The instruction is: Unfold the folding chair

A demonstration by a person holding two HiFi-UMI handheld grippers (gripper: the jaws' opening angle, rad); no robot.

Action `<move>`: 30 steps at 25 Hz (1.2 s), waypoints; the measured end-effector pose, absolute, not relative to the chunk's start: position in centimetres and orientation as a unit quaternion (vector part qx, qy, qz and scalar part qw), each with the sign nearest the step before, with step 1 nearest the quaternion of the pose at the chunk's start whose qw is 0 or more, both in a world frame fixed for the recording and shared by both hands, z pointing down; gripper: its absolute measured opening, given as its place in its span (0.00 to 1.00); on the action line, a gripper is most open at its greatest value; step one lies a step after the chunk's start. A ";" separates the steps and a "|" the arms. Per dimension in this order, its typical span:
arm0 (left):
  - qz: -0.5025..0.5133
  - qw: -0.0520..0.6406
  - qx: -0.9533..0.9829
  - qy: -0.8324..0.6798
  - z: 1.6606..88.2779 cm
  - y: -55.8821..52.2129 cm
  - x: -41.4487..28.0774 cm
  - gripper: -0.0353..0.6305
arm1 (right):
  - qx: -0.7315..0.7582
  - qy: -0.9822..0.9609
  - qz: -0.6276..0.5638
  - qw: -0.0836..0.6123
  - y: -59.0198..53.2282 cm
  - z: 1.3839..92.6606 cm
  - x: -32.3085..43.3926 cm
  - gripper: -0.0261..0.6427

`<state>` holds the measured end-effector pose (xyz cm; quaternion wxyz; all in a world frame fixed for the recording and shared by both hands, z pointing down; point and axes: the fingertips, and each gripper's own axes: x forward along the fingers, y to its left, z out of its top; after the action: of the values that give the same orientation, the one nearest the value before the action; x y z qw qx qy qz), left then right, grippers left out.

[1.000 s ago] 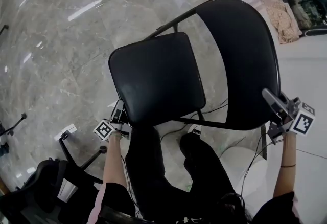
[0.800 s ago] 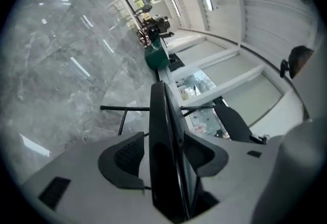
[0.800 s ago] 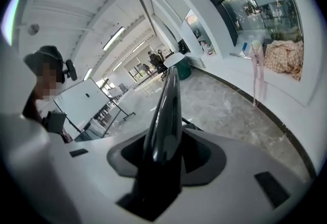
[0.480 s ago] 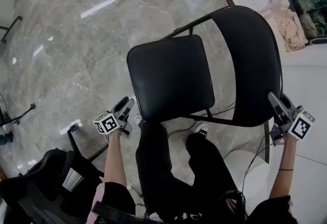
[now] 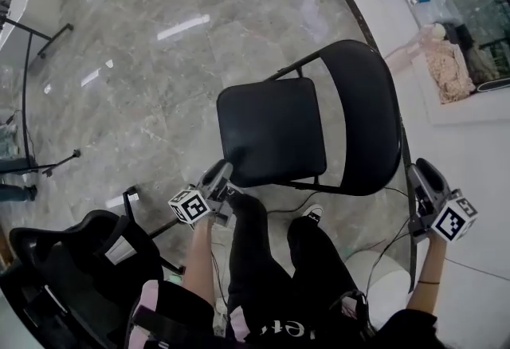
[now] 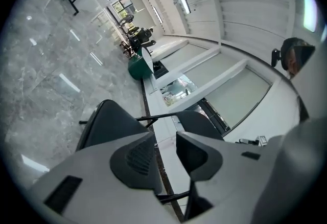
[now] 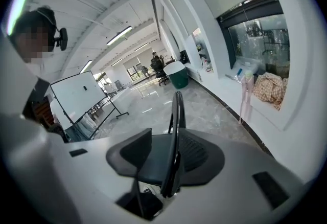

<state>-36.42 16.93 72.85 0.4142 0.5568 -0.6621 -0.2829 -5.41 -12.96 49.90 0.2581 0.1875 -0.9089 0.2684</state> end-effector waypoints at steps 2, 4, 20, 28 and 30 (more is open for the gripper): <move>-0.283 0.397 0.564 -0.666 69.4 16.1 -34.8 0.22 | 0.172 -0.916 0.249 0.264 -11.7 47.9 -5.3 0.28; -0.284 0.386 0.566 -0.670 66.1 15.3 -33.1 0.18 | 0.159 -0.922 0.239 0.260 -10.7 46.3 -5.0 0.24; -0.302 0.377 0.509 -0.712 53.5 15.8 -16.9 0.06 | 0.008 -0.926 0.304 0.222 -0.3 41.6 -3.2 0.09; -0.257 0.373 0.562 -0.692 49.3 15.2 -14.6 0.06 | -0.026 -0.935 0.274 0.226 3.5 39.7 -5.1 0.09; -0.249 0.359 0.584 -0.684 47.9 15.2 -15.5 0.06 | -0.022 -0.936 0.270 0.226 5.2 39.4 -5.9 0.09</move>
<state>-15.47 15.20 47.90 0.3593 0.5842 -0.6840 -0.2486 -5.85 5.16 39.36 0.2260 -0.0215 -0.9356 0.2704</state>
